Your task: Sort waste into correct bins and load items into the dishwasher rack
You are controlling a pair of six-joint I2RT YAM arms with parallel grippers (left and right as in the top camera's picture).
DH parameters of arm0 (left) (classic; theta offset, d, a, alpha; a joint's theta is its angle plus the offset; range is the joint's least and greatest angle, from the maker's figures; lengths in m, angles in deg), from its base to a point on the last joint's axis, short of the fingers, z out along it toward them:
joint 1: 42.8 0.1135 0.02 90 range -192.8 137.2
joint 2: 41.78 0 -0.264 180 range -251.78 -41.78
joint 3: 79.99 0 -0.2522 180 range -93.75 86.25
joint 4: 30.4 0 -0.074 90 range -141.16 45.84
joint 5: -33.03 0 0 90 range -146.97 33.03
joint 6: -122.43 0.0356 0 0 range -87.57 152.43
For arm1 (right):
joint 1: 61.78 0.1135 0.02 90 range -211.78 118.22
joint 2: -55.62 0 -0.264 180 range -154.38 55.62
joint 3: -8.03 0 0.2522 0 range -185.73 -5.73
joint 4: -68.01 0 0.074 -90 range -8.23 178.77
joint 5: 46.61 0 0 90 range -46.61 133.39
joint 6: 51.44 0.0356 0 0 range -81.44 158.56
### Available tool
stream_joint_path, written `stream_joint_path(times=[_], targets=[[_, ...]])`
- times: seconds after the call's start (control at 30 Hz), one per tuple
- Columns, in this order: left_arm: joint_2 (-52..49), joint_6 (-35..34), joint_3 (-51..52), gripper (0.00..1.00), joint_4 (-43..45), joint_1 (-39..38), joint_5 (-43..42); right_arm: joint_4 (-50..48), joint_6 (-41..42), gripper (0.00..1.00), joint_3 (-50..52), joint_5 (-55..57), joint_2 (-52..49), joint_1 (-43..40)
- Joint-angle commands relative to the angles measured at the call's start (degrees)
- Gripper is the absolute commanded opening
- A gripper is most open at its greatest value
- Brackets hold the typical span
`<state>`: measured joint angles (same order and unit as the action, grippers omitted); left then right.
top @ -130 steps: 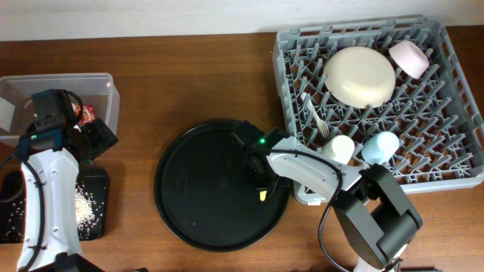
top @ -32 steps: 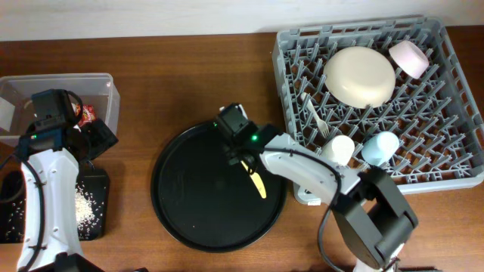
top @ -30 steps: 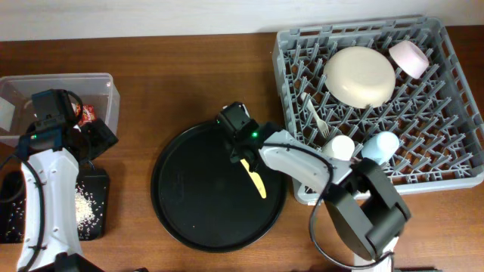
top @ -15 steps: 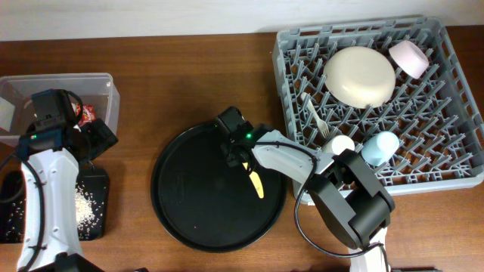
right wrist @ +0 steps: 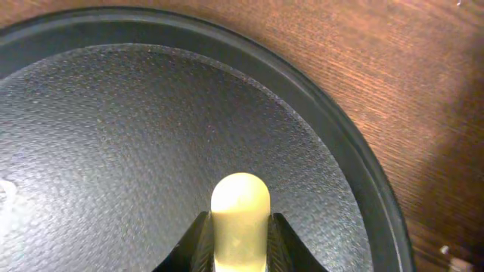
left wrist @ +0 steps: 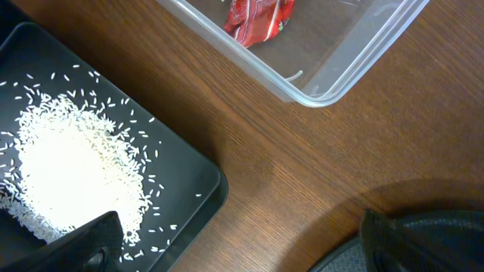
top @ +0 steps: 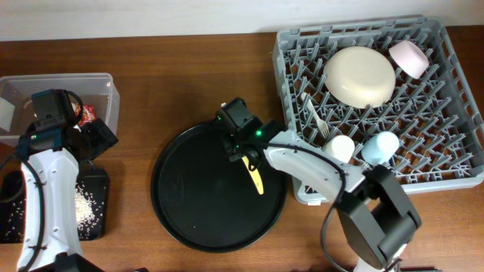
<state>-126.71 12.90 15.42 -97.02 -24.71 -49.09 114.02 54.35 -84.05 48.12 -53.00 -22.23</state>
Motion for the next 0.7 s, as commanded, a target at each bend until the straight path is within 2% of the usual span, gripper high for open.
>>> stream_joint_path(times=[0.0, 0.17, 0.27, 0.47, 0.67], targets=[[0.0, -0.7, -0.5, 0.99, 0.1, 0.1, -0.2, 4.6, -3.0, 0.2, -3.4, 0.0, 6.5, -4.1], [0.0, -0.7, -0.5, 0.99, 0.1, 0.1, -0.2, 16.3, -8.4, 0.2, -14.7, 1.1, 8.0, -11.7], [0.0, -0.7, -0.5, 0.99, 0.1, 0.1, -0.2, 18.5, -9.9, 0.2, -16.1, -2.2, 8.0, -16.3], [0.0, -0.7, -0.5, 0.99, 0.1, 0.1, -0.2, 25.2, -10.0, 0.21, -16.1, -7.5, 8.0, -13.6], [0.0, -0.7, -0.5, 0.99, 0.1, 0.1, -0.2, 25.2, -9.8, 0.18, -15.4, -7.1, 5.9, -10.6]])
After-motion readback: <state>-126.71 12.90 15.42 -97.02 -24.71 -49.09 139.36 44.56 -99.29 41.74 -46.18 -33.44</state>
